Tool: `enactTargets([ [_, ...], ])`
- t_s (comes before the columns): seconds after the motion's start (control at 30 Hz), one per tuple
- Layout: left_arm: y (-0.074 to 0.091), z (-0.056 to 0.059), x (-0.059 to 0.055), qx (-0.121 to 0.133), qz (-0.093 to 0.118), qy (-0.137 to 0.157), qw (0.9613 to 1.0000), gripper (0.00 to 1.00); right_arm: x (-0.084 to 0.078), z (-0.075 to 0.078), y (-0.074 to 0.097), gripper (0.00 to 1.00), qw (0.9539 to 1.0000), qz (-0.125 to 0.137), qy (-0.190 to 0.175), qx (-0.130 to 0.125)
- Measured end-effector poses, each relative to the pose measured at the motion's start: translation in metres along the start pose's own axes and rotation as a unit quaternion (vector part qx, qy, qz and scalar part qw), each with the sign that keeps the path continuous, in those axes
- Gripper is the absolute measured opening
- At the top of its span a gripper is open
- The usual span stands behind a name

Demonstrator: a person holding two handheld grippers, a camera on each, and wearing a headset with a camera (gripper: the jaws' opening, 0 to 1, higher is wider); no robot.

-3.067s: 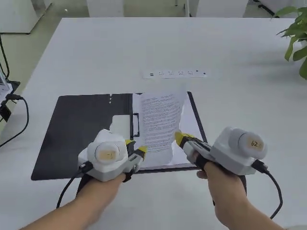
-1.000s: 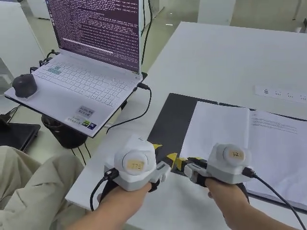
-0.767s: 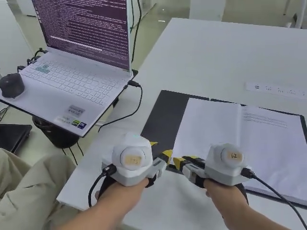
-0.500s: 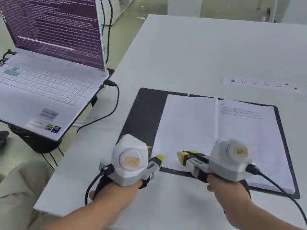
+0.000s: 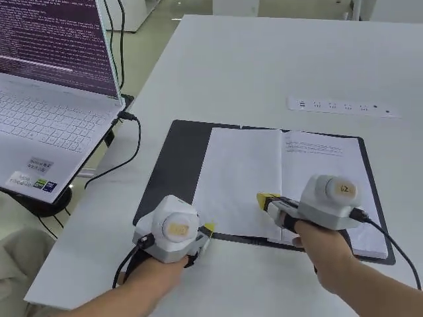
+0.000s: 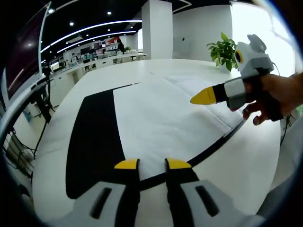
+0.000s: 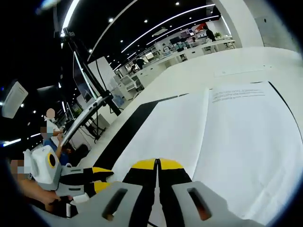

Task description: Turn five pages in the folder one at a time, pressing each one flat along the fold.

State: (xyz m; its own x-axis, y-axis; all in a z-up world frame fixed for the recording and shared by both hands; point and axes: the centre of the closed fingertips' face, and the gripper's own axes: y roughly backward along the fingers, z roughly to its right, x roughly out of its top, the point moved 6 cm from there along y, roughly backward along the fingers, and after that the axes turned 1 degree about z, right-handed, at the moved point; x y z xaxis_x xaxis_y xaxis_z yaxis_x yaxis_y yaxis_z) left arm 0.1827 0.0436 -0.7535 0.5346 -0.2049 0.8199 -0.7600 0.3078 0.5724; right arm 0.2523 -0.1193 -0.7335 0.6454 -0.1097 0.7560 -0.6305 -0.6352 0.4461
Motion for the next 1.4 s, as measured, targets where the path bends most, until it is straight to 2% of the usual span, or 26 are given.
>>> enactTargets([
  [0.1, 0.0, 0.0, -0.001, 0.001, 0.006, -0.001, 1.0, 0.19, 0.006, 0.012, -0.005, 0.0, 0.9989, -0.003, -0.046, -0.006],
  [0.13, 0.001, 0.0, -0.001, 0.001, 0.009, 0.0, 1.0, 0.19, 0.009, 0.017, -0.007, 0.0, 0.9958, 0.001, -0.091, -0.005],
  [0.17, 0.001, 0.0, -0.002, 0.001, 0.013, 0.001, 0.9999, 0.2, 0.01, 0.02, -0.008, 0.0, 0.9916, -0.008, -0.129, -0.004],
  [0.27, 0.0, 0.0, -0.003, 0.001, 0.018, -0.003, 0.9998, 0.19, 0.02, 0.031, -0.012, 0.0, 0.9854, -0.006, -0.17, -0.003],
  [0.3, 0.0, 0.0, -0.002, 0.001, 0.019, -0.005, 0.9998, 0.19, 0.025, 0.035, -0.013, 0.0, 0.9774, 0.002, -0.212, -0.002],
  [0.37, 0.001, 0.001, -0.003, 0.0, 0.021, -0.009, 0.9997, 0.19, 0.031, 0.04, -0.014, 0.0, 0.9704, 0.007, -0.241, -0.006],
  [0.43, 0.0, 0.0, -0.002, 0.0, 0.023, -0.007, 0.9997, 0.19, 0.034, 0.044, -0.015, 0.0, 0.9636, 0.002, -0.267, -0.009],
  [0.47, 0.0, 0.0, -0.002, 0.001, 0.023, -0.008, 0.9997, 0.19, 0.035, 0.046, -0.017, 0.0, 0.9564, -0.002, -0.292, -0.005],
  [0.57, 0.001, 0.001, -0.002, 0.002, 0.023, -0.009, 0.9997, 0.19, 0.035, 0.047, -0.022, 0.0, 0.9442, -0.011, -0.329, 0.0],
  [0.6, 0.0, 0.0, -0.002, 0.003, 0.022, -0.009, 0.9997, 0.19, 0.035, 0.049, -0.025, 0.0, 0.9448, -0.014, -0.327, -0.004],
  [0.67, 0.0, 0.0, -0.002, 0.003, 0.022, -0.01, 0.9997, 0.19, 0.035, 0.047, -0.028, 0.0, 0.9373, -0.021, -0.348, 0.003],
  [0.77, -0.001, 0.0, -0.003, 0.005, 0.022, -0.01, 0.9997, 0.19, 0.039, 0.046, -0.033, 0.0, 0.9304, -0.021, -0.366, 0.008],
  [0.93, -0.002, -0.001, -0.003, 0.005, 0.024, -0.01, 0.9997, 0.19, 0.049, 0.05, -0.043, 0.0, 0.9295, -0.018, -0.368, 0.005],
  [1.27, -0.003, -0.002, -0.006, 0.005, 0.032, -0.01, 0.9994, 0.19, 0.069, 0.066, -0.061, 0.0, 0.9313, -0.011, -0.364, -0.014],
  [1.4, -0.002, -0.002, -0.006, 0.006, 0.036, -0.009, 0.9993, 0.19, 0.075, 0.07, -0.067, 0.0, 0.927, 0.002, -0.375, -0.015],
])
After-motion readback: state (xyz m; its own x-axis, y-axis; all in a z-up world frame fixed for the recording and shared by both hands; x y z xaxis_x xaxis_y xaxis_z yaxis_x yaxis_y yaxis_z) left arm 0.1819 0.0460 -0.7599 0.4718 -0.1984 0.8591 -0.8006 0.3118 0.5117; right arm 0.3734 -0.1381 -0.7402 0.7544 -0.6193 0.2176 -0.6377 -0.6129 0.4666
